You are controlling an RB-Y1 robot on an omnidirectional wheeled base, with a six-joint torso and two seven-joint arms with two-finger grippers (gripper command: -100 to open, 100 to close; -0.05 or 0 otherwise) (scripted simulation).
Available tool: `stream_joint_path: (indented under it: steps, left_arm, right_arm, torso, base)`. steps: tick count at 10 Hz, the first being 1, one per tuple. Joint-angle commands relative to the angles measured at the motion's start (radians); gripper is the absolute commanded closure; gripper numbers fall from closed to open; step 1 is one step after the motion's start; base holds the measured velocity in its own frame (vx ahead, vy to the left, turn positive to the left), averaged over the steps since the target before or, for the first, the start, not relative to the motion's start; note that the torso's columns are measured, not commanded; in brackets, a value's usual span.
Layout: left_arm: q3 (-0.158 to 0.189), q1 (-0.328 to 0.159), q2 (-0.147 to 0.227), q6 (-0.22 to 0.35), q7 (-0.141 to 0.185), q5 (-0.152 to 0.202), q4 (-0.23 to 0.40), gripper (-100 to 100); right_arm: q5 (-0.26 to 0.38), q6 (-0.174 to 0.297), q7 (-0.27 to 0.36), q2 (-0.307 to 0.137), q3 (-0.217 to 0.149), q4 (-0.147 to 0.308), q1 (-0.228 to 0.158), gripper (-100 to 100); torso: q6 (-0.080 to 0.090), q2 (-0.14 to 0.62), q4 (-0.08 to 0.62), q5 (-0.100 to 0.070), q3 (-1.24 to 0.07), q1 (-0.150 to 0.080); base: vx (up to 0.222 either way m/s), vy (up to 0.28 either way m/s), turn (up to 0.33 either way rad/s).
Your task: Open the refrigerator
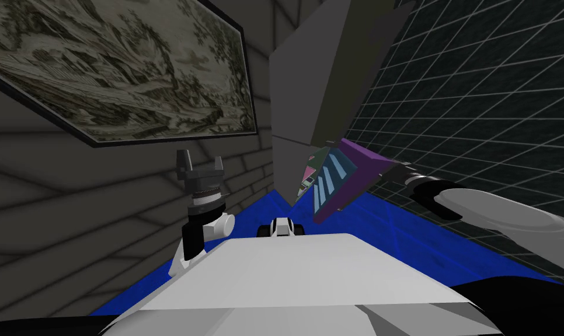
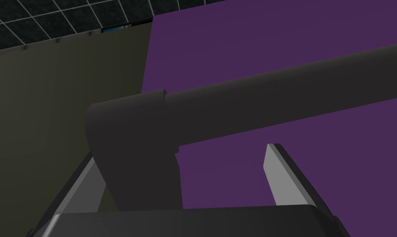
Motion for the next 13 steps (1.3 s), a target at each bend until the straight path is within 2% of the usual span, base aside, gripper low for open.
stream_joint_path:
  steps: [1, 6, 7, 8, 11, 12, 13]
  left_arm:
    - [0.0, 0.0, 0.0, 0.0, 0.0, 0.0, 0.0, 0]
    - [0.0, 0.0, 0.0, 0.0, 0.0, 0.0, 0.0, 0]
    - [0.0, 0.0, 0.0, 0.0, 0.0, 0.0, 0.0, 0]
    - [0.0, 0.0, 0.0, 0.0, 0.0, 0.0, 0.0, 0]
    - [0.0, 0.0, 0.0, 0.0, 0.0, 0.0, 0.0, 0]
    - [0.0, 0.0, 0.0, 0.0, 0.0, 0.0, 0.0, 0]
    - [0.0, 0.0, 0.0, 0.0, 0.0, 0.0, 0.0, 0]
  right_arm:
    - [-0.004, -0.005, -0.04, 0.0, 0.051, 0.009, 0.03, -100]
    - [-0.004, -0.005, -0.04, 0.0, 0.051, 0.009, 0.03, -100]
    - [-0.011, 0.011, -0.05, -0.053, -0.012, 0.005, 0.037, -100]
    - [-0.011, 0.011, -0.05, -0.053, -0.012, 0.005, 0.037, -100]
    - [-0.017, -0.007, -0.06, -0.106, -0.049, 0.016, 0.05, -100]
    - [-0.016, 0.004, -0.056, -0.096, -0.035, 0.016, 0.045, -100]
    - [-0.013, 0.005, -0.053, -0.071, -0.024, 0.009, 0.041, 100]
  torso:
    - [0.003, -0.001, -0.003, -0.005, 0.0, -0.002]
    - [-0.001, 0.003, -0.002, -0.007, 0.002, -0.006]
    - [0.0, 0.002, -0.002, -0.007, 0.002, -0.007]
    - [-0.002, 0.002, 0.003, 0.003, 0.0, 0.001]
    - [-0.011, 0.001, 0.006, 0.015, -0.002, 0.015]
    - [-0.013, 0.0, 0.007, 0.018, -0.004, 0.018]
    - [-0.012, 0.002, 0.008, 0.018, -0.003, 0.017]
  base:
    - [0.033, 0.0, -0.039]
    - [0.007, 0.002, -0.004]
    - [0.035, 0.062, -0.101]
    - [0.055, 0.058, -0.093]
    - [0.048, 0.054, -0.071]
    - [0.01, 0.036, -0.069]
    - [-0.035, -0.033, 0.127]
